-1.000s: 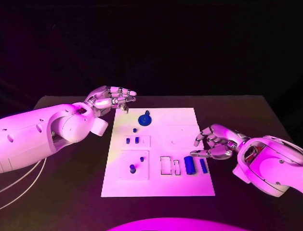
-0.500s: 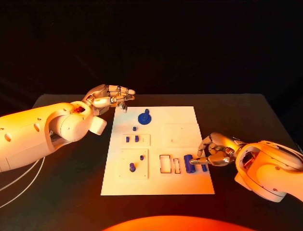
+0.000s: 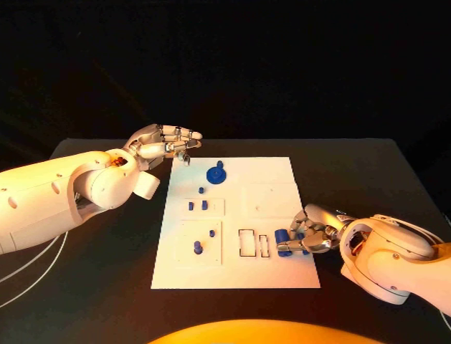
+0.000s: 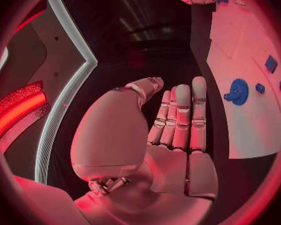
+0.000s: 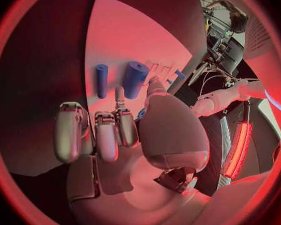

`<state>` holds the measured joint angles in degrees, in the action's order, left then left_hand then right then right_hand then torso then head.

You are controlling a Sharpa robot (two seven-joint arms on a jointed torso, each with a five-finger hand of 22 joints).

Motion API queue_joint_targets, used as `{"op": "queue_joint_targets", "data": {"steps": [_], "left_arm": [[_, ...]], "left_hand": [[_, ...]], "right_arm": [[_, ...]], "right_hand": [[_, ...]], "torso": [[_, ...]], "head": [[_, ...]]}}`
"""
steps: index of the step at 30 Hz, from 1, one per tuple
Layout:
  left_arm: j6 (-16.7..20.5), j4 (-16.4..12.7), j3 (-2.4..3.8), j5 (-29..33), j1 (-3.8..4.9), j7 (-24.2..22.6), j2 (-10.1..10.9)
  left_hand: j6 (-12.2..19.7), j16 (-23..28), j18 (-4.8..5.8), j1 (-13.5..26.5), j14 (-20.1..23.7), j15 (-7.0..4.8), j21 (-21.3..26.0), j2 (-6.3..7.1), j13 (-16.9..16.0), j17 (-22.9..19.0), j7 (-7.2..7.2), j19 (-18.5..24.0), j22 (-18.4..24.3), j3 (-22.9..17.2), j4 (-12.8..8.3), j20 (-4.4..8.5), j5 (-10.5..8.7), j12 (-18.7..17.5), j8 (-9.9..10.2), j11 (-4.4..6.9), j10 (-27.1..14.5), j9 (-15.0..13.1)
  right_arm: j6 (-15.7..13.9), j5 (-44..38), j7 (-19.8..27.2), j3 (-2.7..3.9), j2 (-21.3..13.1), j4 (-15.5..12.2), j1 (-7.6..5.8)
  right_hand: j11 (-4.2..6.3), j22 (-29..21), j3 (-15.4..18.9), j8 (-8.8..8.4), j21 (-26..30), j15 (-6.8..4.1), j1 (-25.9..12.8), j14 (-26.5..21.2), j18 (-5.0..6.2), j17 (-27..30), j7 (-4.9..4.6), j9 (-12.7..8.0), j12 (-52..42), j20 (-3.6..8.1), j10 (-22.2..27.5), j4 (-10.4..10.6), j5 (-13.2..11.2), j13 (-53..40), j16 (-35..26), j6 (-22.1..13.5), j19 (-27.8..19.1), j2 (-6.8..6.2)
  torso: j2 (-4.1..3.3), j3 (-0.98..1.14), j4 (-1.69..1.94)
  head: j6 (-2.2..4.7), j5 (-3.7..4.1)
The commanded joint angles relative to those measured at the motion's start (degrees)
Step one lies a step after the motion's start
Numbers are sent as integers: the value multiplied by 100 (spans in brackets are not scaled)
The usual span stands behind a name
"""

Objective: Assemble the parts on the task board

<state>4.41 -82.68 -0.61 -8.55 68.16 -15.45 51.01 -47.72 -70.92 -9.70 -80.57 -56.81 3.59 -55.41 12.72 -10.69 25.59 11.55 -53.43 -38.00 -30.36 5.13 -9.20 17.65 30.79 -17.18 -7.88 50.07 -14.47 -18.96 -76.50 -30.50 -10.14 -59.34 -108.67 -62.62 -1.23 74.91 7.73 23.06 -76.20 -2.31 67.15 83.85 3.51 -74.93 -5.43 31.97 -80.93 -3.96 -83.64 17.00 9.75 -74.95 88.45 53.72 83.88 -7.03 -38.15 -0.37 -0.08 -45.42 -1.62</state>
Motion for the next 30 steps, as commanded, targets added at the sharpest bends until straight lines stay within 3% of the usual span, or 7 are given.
{"op": "queue_joint_targets", "data": {"steps": [1, 11, 15, 21, 30], "left_arm": [[-42, -18, 4, -2, 4, -37, -4], [-46, -23, 4, -2, 5, -34, 0], [-52, -25, 4, -2, 5, -30, 0], [-61, -28, 4, -2, 5, -22, 3], [-80, -25, 3, -2, 5, -8, 5]], "left_hand": [[16, 38, -90, 1, 37, 18, 30, -21, 6, -6, 35, 15, 8, 38, 8, 7, 3, 24, -14, -20, -39, -10], [16, 38, -90, 1, 37, 18, 30, -21, 6, -6, 35, 15, 8, 38, 8, 7, 3, 24, -14, -20, -39, -10], [16, 38, -90, 1, 37, 18, 30, -21, 6, -6, 35, 15, 8, 38, 8, 7, 3, 24, -14, -20, -39, -10], [16, 38, -90, 1, 37, 18, 30, -21, 6, -6, 35, 15, 8, 38, 8, 7, 3, 24, -14, -20, -39, -10], [22, 32, -90, 3, 40, 19, 37, -29, 12, -12, 33, 16, 13, 45, 10, 6, 6, 28, -16, -19, -45, -10]], "right_arm": [[-5, -136, -107, -2, 63, 43, 30], [110, -163, -168, -2, 246, 241, 106], [195, -238, -236, -4, 326, 315, 134], [240, -329, -339, -5, 393, 358, 150], [-311, -86, -255, -4, 355, 232, 152]], "right_hand": [[25, 908, 42, 28, -40, -43, -98, 531, -74, -1081, 12, 14, -24, 49, -66, 3, 31, -699, 31, 56, 141, -4], [48, 925, -5, 68, -63, -62, -73, 535, -79, -1096, 38, 47, -40, 66, -86, -15, 27, -724, 35, 100, 153, 106], [75, 944, -58, 100, -76, -88, 268, 538, -84, -1115, 65, 86, -46, 92, -106, -39, 3, -749, 40, 135, 162, 229], [90, 963, -73, 108, -95, -101, 582, 541, -89, -1132, 80, 104, -53, 106, -122, -62, 1, -770, 44, 164, 171, 237], [146, 1007, -272, 133, -162, -144, 888, 549, -103, -1169, 146, 106, -109, 140, -183, -44, 10, -836, 55, 346, 202, 435]], "torso": [[2, -2, -1], [3, -5, 0], [5, -4, 0], [5, -4, -4], [5, -2, -4]], "head": [[-11, -12], [-24, -32], [-34, -34], [-31, -29], [-22, -34]]}}
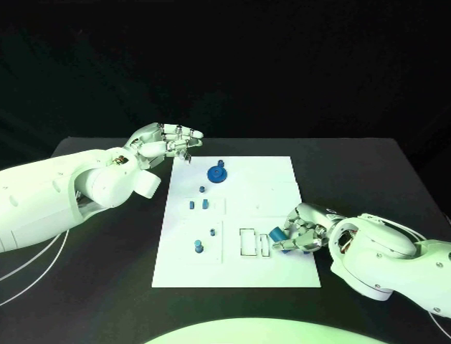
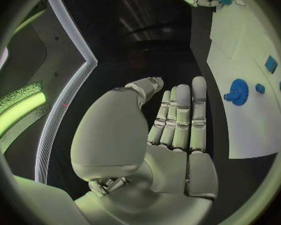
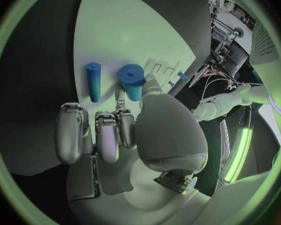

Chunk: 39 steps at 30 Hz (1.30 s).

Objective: Assemble the parts on the task board

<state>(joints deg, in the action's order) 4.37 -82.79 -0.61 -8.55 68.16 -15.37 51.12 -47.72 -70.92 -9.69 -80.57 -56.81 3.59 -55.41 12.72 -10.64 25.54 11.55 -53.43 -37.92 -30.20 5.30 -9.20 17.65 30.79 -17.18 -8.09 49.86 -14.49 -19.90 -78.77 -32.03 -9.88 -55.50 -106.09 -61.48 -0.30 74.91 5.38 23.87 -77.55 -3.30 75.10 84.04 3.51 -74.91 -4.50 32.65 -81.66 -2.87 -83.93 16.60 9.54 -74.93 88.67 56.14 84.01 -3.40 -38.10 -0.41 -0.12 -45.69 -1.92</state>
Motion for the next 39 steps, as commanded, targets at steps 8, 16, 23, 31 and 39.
{"op": "queue_joint_targets", "data": {"steps": [8, 16, 23, 31, 39], "left_arm": [[-89, 0, 3, -2, 4, -7, -21], [-88, 2, 3, -2, 4, -5, -31], [-90, -4, 3, -2, 4, 0, -39], [-94, -13, 3, -2, 5, 4, -40], [-98, -17, 3, -2, 5, 9, -34]], "left_hand": [[22, 32, -90, 4, 41, 19, 38, -29, 7, -8, 33, 17, 5, 30, -6, 5, 6, 28, -16, 1, -26, -7], [22, 32, -90, 4, 41, 19, 38, -29, 7, -8, 33, 17, 5, 30, -6, 5, 6, 28, -16, 1, -26, -7], [23, 32, -90, 7, 45, 20, 41, -33, 9, -10, 34, 18, 7, 31, -3, 5, 7, 28, -17, 0, -30, -8], [23, 32, -90, 7, 45, 20, 41, -33, 9, -10, 34, 18, 7, 31, -3, 5, 7, 28, -17, 0, -30, -8], [24, 32, -90, 12, 47, 21, 43, -37, 10, -12, 35, 19, 8, 32, 2, 4, 7, 28, -18, -1, -33, -8]], "right_arm": [[-532, 793, 42, -20, -122, -292, -155], [-431, 1293, 80, -12, -101, -442, -319], [-110, 1529, 47, -17, 138, -331, -304], [-29, 1572, 2, -21, 419, -180, -214], [-76, 1534, 7, -22, 579, -122, -164]], "right_hand": [[84, 1031, -73, 54, -70, -73, 61, 536, -112, -1199, 86, 31, -35, 53, -169, 8, 29, -842, 41, 180, 207, 185], [99, 1038, -81, 51, -79, -86, 25, 539, -114, -1213, 103, 23, -79, 66, -202, 9, 26, -881, 45, 222, 212, 240], [115, 1043, -39, 51, -75, -101, -138, 540, -114, -1219, 120, 16, -76, 83, -211, 17, 19, -887, 46, 289, 212, 303], [131, 1050, 54, 62, -72, -115, -376, 540, -115, -1222, 138, 22, -69, 98, -220, 17, 15, -894, 47, 351, 214, 351], [134, 1051, 78, 65, -68, -119, -433, 541, -114, -1225, 142, 24, -68, 101, -223, 17, 15, -897, 47, 359, 214, 363]], "torso": [[5, -5, -1], [3, -14, 2], [1, -11, 4], [-3, -4, 4], [-1, -3, 0]], "head": [[23, -1], [36, 10], [21, -1], [-2, -18], [-8, -33]]}}
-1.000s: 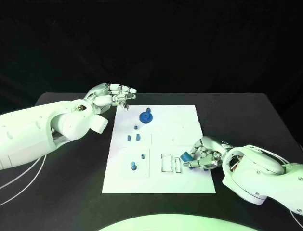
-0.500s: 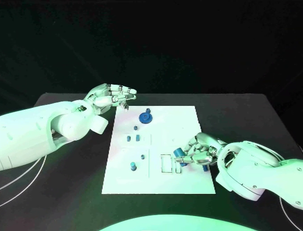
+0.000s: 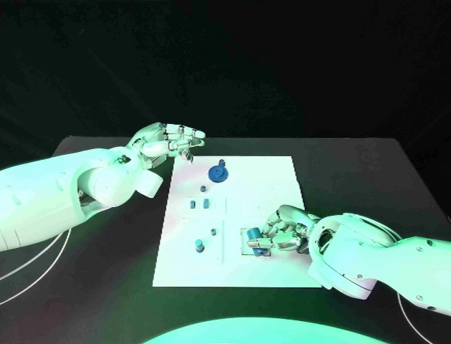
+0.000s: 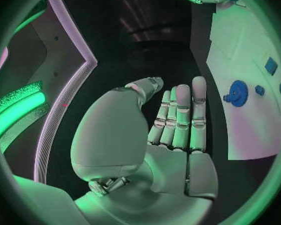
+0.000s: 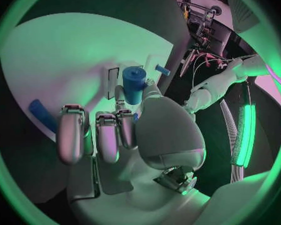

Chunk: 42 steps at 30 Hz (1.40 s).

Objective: Assemble the parts on the task board

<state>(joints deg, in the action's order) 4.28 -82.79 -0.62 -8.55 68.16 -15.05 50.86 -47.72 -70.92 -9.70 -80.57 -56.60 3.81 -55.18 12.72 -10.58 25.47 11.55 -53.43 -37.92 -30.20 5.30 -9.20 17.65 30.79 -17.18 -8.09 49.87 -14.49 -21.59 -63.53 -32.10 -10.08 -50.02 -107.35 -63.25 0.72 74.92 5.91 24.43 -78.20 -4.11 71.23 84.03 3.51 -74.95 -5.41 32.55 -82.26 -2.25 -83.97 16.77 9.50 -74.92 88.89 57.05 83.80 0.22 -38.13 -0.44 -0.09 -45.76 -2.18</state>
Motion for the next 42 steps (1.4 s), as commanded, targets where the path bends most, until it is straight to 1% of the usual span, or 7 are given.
{"op": "queue_joint_targets", "data": {"steps": [1, 17, 21, 30, 33, 38, 42], "left_arm": [[-91, -17, 4, -2, 5, -22, -8], [-101, -24, 4, -2, 5, -4, 4], [-99, -26, 4, -2, 6, 0, 8], [-101, -28, 4, -2, 6, 9, 10], [-102, -28, 4, -2, 6, 15, 11], [-103, -27, 4, -2, 6, 19, 11], [-102, -28, 4, -3, 6, 20, 11]], "left_hand": [[24, 32, -89, 12, 26, 0, 20, -36, 5, -5, 35, 19, 8, 32, 2, 4, 7, 28, -18, -2, -34, -8], [26, 32, -89, 19, 28, 1, 23, -39, 7, -7, 36, 20, 10, 35, 9, 3, 7, 27, -18, -3, -37, -7], [27, 32, -89, 24, 30, 2, 25, -46, 8, -8, 37, 22, 11, 34, 15, 2, 8, 27, -18, -4, -40, -7], [27, 32, -89, 24, 30, 2, 25, -46, 8, -8, 37, 22, 11, 34, 15, 2, 8, 27, -18, -4, -40, -7], [27, 32, -89, 24, 30, 2, 25, -46, 8, -8, 37, 22, 11, 34, 15, 2, 8, 27, -18, -4, -40, -7], [27, 32, -89, 24, 30, 2, 25, -46, 8, -8, 37, 22, 11, 34, 15, 2, 8, 27, -18, -4, -40, -7], [30, 32, -89, 31, 33, 4, 29, -58, 10, -11, 38, 23, 14, 33, 24, 0, 10, 27, -17, -5, -43, -7]], "right_arm": [[84, -2, 17, -1, 44, 6, 16], [73, -187, 38, 0, 236, 215, 32], [93, -233, 19, 0, 263, 255, 35], [104, -408, -29, 0, 297, 308, 36], [135, -495, -38, 0, 300, 316, 37], [134, -597, -1, 0, 293, 296, 38], [77, -665, 57, 0, 257, 238, 41]], "right_hand": [[32, 1050, 25, 9, -3, -37, -46, 542, -115, -1222, 233, 34, -8, 39, -219, 1, 20, -898, 25, 268, 235, 1], [35, 1049, 83, 12, 10, -41, -152, 541, -113, -1221, 237, 41, 12, 44, -213, 0, 17, -889, 25, 272, 232, -3], [36, 1044, 162, 19, 36, -41, -292, 540, -109, -1215, 237, 52, 27, 45, -210, 5, 17, -886, 22, 272, 225, -26], [35, 1052, 599, 66, 64, -41, -881, 539, -106, -1211, 238, 115, 65, 45, -206, 15, 13, -885, 19, 264, 223, -53], [27, 1045, 628, 76, 111, -35, -1227, 537, -98, -1201, 229, 140, 107, 40, -189, 23, 38, -869, 14, 232, 212, -184], [21, 1040, 426, 86, 154, -29, -1445, 534, -92, -1187, 223, 164, 142, 34, -177, 27, 60, -859, 8, 206, 202, -413], [21, 1044, 341, 89, 154, -28, -1446, 535, -93, -1192, 222, 170, 139, 33, -180, 21, 65, -865, 9, 201, 204, -446]], "torso": [[1, 1, -3], [-5, 2, 4], [-1, -1, 0], [3, 2, -3], [2, 1, -3], [1, 2, -4], [1, 3, -4]], "head": [[0, -9], [-11, -27], [-12, -33], [-12, -29], [-10, -27], [-8, -25], [-9, -24]]}}
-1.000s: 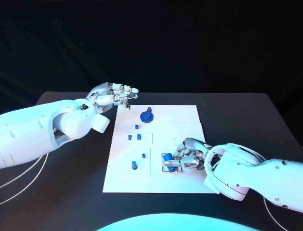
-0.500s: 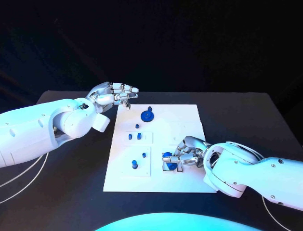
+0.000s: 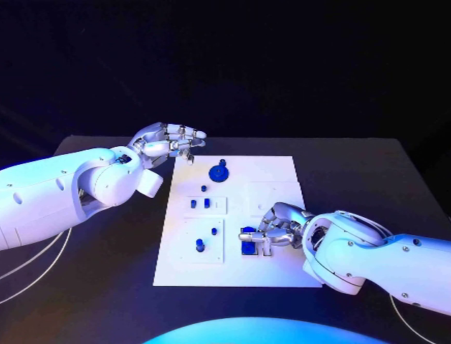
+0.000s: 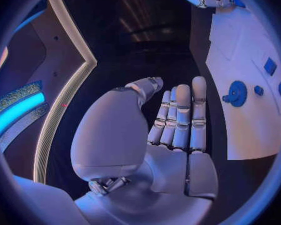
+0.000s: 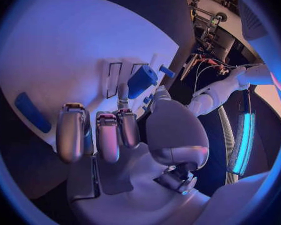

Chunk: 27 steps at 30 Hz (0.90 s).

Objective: Assemble the parts on the task board

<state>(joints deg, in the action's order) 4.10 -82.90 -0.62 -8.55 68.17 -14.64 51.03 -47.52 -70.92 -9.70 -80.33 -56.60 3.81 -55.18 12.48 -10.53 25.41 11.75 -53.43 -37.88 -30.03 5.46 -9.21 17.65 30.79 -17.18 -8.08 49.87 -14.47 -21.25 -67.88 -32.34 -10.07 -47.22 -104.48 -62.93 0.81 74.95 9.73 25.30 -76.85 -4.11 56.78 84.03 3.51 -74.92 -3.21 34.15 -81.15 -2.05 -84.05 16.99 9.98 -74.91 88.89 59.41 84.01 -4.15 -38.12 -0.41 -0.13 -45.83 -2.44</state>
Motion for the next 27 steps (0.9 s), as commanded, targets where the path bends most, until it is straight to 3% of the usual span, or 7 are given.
{"op": "queue_joint_targets", "data": {"steps": [1, 9, 13, 18, 27], "left_arm": [[-84, -16, 4, -3, 5, -21, -6], [-82, -16, 4, -3, 5, -21, -1], [-77, -13, 4, -3, 5, -21, 0], [-81, -9, 4, -4, 4, -20, -4], [-82, -7, 3, -5, 4, -19, -8]], "left_hand": [[10, 32, -89, 7, 34, 4, 30, -35, 5, -5, 17, 23, 10, 16, 8, 0, 10, 27, -17, -5, -45, -9], [12, 32, -89, 4, 37, 4, 32, -36, 7, -6, 17, 25, 11, 15, 7, 0, 10, 26, -16, -5, -49, -8], [13, 33, -89, 2, 39, 4, 33, -37, 8, -7, 16, 26, 11, 14, 6, 0, 11, 25, -16, -5, -52, -8], [13, 33, -89, 2, 39, 4, 33, -37, 8, -7, 16, 26, 11, 14, 6, 0, 11, 25, -16, -5, -52, -8], [15, 35, -89, 0, 44, 5, 35, -40, 9, -9, 16, 28, 12, 12, 6, 0, 12, 25, -16, -6, -56, -8]], "right_arm": [[29, -240, 102, -1, -38, -71, 10], [-49, -228, 295, 0, -265, -303, 12], [-40, -203, 391, 0, -411, -441, 6], [60, -148, 487, 0, -500, -561, 0], [166, -144, 474, -1, -488, -506, 1]], "right_hand": [[11, 1041, -42, 2, 18, -28, 0, 535, -92, -1195, 2, 10, 27, 13, -172, -1, 17, -867, 10, -35, 183, -9], [20, 1068, -188, 11, -14, -35, 535, 541, -100, -1220, 12, 29, -3, 19, -197, -38, -26, -905, 17, -40, 202, 177], [26, 1086, -164, 10, -47, -40, 785, 544, -107, -1236, 17, 32, -31, 24, -215, -51, -29, -931, 22, -38, 216, 209], [40, 1109, -188, -5, -71, -52, 1354, 549, -113, -1264, 32, 22, -49, 36, -232, -71, -15, -956, 31, -20, 230, 170], [49, 1124, -275, -14, -95, -60, 1576, 552, -119, -1277, 41, 8, -60, 42, -242, -63, -11, -970, 35, 11, 240, 101]], "torso": [[0, 0, 0], [1, -1, -4], [2, -2, -10], [-3, 6, 0], [-1, -5, -1]], "head": [[-1, 2], [3, -16], [7, -13], [-6, -17], [1, -10]]}}
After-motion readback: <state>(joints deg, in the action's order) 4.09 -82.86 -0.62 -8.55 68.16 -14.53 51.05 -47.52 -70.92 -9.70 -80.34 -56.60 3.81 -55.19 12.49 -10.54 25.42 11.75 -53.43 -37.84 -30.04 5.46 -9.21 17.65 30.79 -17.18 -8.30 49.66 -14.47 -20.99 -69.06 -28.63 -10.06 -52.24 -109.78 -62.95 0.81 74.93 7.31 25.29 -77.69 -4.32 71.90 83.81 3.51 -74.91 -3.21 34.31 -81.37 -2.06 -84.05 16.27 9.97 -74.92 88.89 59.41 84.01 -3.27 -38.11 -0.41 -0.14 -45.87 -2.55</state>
